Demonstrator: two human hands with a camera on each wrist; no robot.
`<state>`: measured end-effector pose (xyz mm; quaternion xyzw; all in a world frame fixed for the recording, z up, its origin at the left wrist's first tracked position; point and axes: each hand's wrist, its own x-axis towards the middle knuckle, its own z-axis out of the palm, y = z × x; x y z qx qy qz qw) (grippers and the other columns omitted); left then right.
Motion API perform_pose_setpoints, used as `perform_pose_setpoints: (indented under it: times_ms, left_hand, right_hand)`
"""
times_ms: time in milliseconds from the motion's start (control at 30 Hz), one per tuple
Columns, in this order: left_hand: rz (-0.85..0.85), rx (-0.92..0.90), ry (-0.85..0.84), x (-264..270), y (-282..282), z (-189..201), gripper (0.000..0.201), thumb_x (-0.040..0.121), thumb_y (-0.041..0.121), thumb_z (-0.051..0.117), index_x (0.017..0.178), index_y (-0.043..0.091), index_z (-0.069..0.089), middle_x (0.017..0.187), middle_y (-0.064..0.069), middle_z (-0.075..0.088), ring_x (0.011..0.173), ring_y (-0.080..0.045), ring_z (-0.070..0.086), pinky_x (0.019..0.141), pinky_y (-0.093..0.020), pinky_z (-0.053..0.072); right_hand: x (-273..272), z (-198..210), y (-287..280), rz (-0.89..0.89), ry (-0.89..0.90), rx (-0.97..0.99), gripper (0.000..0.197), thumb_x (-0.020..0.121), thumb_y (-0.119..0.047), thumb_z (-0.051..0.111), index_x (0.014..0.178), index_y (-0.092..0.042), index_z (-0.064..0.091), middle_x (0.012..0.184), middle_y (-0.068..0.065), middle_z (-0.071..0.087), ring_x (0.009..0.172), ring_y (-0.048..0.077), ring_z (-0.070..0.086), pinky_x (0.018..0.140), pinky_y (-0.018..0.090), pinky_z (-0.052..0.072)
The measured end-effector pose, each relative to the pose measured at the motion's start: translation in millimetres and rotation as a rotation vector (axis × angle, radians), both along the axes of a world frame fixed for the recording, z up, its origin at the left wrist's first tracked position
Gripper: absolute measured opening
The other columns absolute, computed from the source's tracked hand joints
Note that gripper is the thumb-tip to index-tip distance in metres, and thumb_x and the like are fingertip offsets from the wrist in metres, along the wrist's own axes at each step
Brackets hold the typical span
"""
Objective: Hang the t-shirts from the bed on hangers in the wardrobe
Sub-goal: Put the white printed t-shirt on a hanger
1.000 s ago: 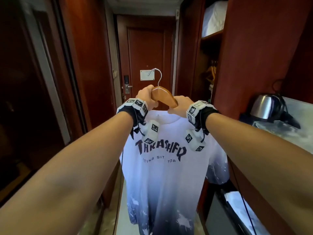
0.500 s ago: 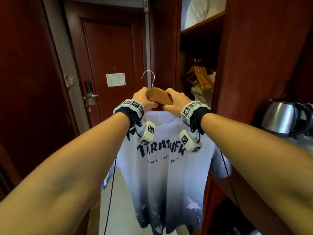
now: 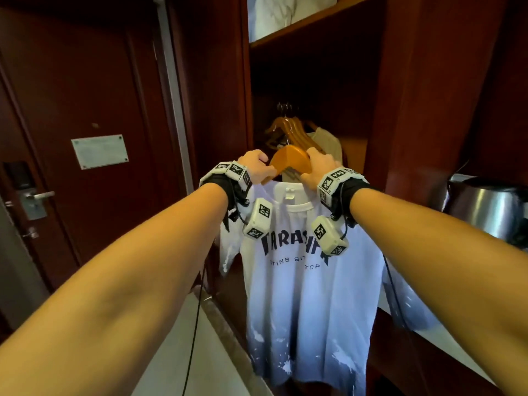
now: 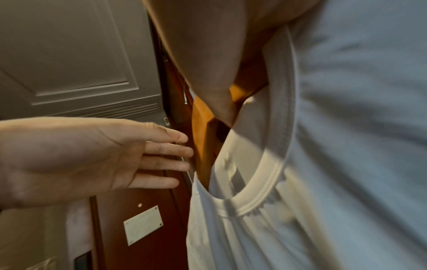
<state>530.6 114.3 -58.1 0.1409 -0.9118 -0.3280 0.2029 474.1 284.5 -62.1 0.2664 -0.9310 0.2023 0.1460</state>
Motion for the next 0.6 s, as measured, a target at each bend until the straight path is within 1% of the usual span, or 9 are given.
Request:
perform_pose_setpoints:
  times_ms: [67, 100, 200, 267, 333, 400, 500, 567, 600]
  left_hand:
    - [-0.096, 0.080, 0.014, -33.8, -14.3, 2.8, 0.018, 0.077, 0.027, 0.073, 0.088, 0.022, 0.060, 0.097, -0.004, 0.063, 0.091, -0.023, 0.061, 0.089, -0.043, 0.054]
    - [-0.140, 0.120, 0.001, -46.9, -19.4, 3.7, 0.013, 0.082, 0.021, 0.071, 0.084, 0.020, 0.058, 0.096, -0.007, 0.060, 0.090, -0.024, 0.059, 0.086, -0.044, 0.053]
    - [-0.261, 0.202, -0.059, -83.8, -35.4, 8.1, 0.006, 0.091, 0.011, 0.063, 0.089, 0.016, 0.062, 0.096, -0.012, 0.064, 0.095, -0.030, 0.065, 0.088, -0.047, 0.055]
    - [-0.320, 0.192, -0.066, -107.1, -44.9, 11.9, 0.005, 0.091, 0.011, 0.062, 0.088, 0.014, 0.065, 0.093, -0.014, 0.067, 0.093, -0.032, 0.067, 0.087, -0.047, 0.056]
    - [-0.340, 0.157, -0.051, -131.9, -55.0, 14.9, 0.006, 0.091, 0.014, 0.062, 0.093, 0.010, 0.066, 0.096, -0.019, 0.070, 0.092, -0.034, 0.070, 0.080, -0.045, 0.060]
    - [-0.366, 0.138, -0.034, -158.2, -64.8, 16.4, 0.012, 0.092, 0.015, 0.061, 0.098, 0.007, 0.067, 0.099, -0.018, 0.071, 0.090, -0.031, 0.072, 0.069, -0.040, 0.062]
    - [-0.402, 0.091, 0.006, -200.9, -79.3, 17.5, 0.009, 0.091, 0.017, 0.060, 0.090, 0.014, 0.068, 0.092, -0.009, 0.072, 0.088, -0.024, 0.072, 0.067, -0.038, 0.062]
    - [-0.406, 0.054, 0.052, -229.9, -90.5, 17.9, 0.010, 0.090, 0.017, 0.059, 0.086, 0.017, 0.069, 0.088, -0.005, 0.072, 0.084, -0.020, 0.072, 0.060, -0.031, 0.061]
    - [-0.409, 0.036, 0.072, -245.3, -97.1, 18.7, 0.012, 0.089, 0.016, 0.059, 0.086, 0.016, 0.070, 0.088, -0.005, 0.072, 0.082, -0.019, 0.071, 0.060, -0.030, 0.061]
  right_hand:
    - [-30.5, 2.3, -13.9, -0.052, -0.003, -0.008, 0.044, 0.089, -0.022, 0.064, 0.127, -0.014, 0.045, 0.112, 0.016, 0.062, 0.098, 0.039, 0.062, 0.079, 0.042, 0.051]
    - [-43.0, 4.1, -19.4, -0.079, -0.010, 0.000, 0.044, 0.089, -0.019, 0.063, 0.128, -0.013, 0.045, 0.113, 0.016, 0.062, 0.098, 0.039, 0.062, 0.076, 0.041, 0.049]
    - [-75.0, 9.5, -34.0, -0.149, -0.015, 0.018, 0.045, 0.090, -0.015, 0.062, 0.131, -0.010, 0.045, 0.119, 0.019, 0.060, 0.105, 0.041, 0.060, 0.076, 0.040, 0.045]
    - [-91.0, 12.9, -42.1, -0.212, -0.020, 0.024, 0.049, 0.090, -0.016, 0.064, 0.134, -0.010, 0.043, 0.122, 0.020, 0.060, 0.108, 0.042, 0.060, 0.080, 0.042, 0.047]
    - [-104.8, 16.6, -46.9, -0.286, -0.032, 0.032, 0.049, 0.090, -0.018, 0.065, 0.134, -0.009, 0.044, 0.121, 0.019, 0.062, 0.107, 0.041, 0.062, 0.080, 0.042, 0.048]
    - [-118.0, 20.8, -49.5, -0.357, -0.059, 0.059, 0.041, 0.090, -0.015, 0.065, 0.127, -0.006, 0.049, 0.119, 0.017, 0.062, 0.106, 0.040, 0.062, 0.077, 0.040, 0.047]
    - [-141.1, 23.8, -53.6, -0.451, -0.063, 0.103, 0.026, 0.093, -0.011, 0.057, 0.119, -0.004, 0.053, 0.116, 0.016, 0.063, 0.104, 0.036, 0.062, 0.073, 0.037, 0.045]
    - [-158.7, 23.3, -60.7, -0.520, -0.056, 0.110, 0.026, 0.095, -0.012, 0.054, 0.120, -0.003, 0.054, 0.118, 0.016, 0.063, 0.105, 0.036, 0.062, 0.073, 0.036, 0.043]
    - [-167.0, 23.1, -66.0, -0.552, -0.062, 0.117, 0.029, 0.095, -0.013, 0.055, 0.122, -0.002, 0.054, 0.119, 0.016, 0.063, 0.108, 0.036, 0.062, 0.075, 0.037, 0.043]
